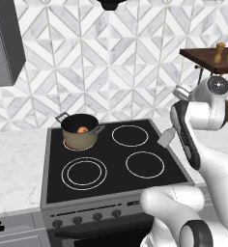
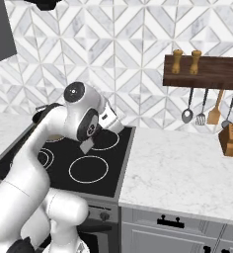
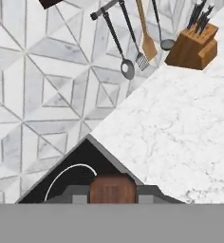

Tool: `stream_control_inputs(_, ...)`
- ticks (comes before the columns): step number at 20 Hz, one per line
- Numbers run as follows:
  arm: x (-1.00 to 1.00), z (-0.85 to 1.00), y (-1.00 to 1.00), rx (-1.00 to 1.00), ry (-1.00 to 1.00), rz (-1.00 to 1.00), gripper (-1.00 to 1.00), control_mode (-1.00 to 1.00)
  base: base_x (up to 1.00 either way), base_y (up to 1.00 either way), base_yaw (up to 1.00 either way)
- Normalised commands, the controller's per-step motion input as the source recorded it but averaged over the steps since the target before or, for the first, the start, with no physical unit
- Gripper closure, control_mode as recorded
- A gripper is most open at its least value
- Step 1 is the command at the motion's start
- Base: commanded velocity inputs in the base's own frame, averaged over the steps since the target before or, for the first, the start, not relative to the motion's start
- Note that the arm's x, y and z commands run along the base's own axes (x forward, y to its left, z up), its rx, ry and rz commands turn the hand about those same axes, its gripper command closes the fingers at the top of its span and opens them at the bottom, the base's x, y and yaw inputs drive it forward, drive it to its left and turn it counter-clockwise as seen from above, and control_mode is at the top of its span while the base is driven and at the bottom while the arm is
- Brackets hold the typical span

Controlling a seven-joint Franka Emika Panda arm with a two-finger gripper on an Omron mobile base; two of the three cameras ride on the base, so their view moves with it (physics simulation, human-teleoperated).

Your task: Put the onion and lemon in the pot. Retrieve the spatula and lightly stir the vegetables in the pot.

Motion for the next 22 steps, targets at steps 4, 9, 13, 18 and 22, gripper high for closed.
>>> stream_control_inputs(4, 0.04, 0.00, 0.46, -0.44, -0.05, 0.56, 1.00, -1.00, 0.00, 0.00, 0.00)
stream_control_inputs(9, 0.01, 0.00, 0.43, -0.51, -0.11, 0.51, 1.00, -1.00, 0.00, 0.00, 0.00)
stream_control_inputs(13, 0.00, 0.00, 0.00, 0.00, 0.00, 0.00, 1.00, 1.00, -0.01, 0.69, 0.22)
stream_control_inputs(18, 0.00, 0.00, 0.00, 0.00, 0.00, 0.00, 1.00, 1.00, -0.03, 0.99, 0.01)
stream_control_inputs(22, 0.00, 0.00, 0.00, 0.00, 0.00, 0.00, 1.00, 1.00, 0.09, 0.94, -0.15)
